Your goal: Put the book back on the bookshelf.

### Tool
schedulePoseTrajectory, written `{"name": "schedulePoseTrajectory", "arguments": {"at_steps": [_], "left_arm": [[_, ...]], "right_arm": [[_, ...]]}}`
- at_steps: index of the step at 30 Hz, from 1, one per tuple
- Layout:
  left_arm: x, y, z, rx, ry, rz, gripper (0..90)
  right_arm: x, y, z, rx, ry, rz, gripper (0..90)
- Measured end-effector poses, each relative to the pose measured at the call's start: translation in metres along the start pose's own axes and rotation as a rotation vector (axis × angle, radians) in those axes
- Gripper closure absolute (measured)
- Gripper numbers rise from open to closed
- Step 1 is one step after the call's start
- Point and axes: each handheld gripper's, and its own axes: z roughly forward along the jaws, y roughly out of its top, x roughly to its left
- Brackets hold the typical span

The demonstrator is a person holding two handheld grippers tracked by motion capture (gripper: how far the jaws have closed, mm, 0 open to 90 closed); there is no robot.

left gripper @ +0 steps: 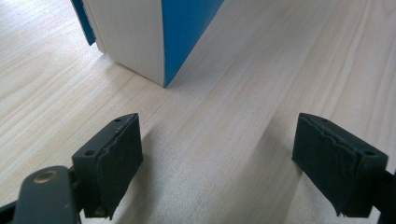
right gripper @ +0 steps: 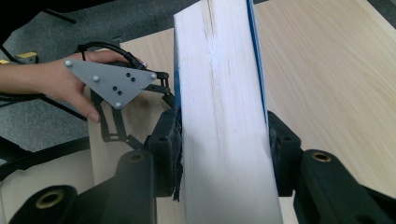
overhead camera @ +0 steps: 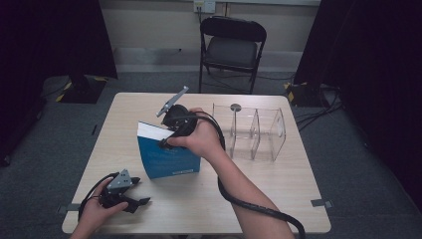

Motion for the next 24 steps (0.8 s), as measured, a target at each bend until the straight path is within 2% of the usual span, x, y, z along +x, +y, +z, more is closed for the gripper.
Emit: {"name": "schedulePoseTrajectory", "arguments": {"at_steps": [9, 16, 24], "left_arm": [[0.000, 0.000, 0.000, -0.002, -0.002, -0.002, 15.3], [-0.001, 0.000, 0.000, -0.006, -0.001, -0.007, 15.3], [0.000, 0.000, 0.000, -0.002, -0.004, 0.001, 15.3]], "right_arm": [[-0.008, 0.006, 0.003, 0.003, -0.013, -0.027, 51.8], [-0.011, 0.008, 0.005, -0.002, -0.041, -0.026, 50.5], [-0.014, 0.009, 0.005, -0.004, -0.038, -0.022, 48.4]]}}
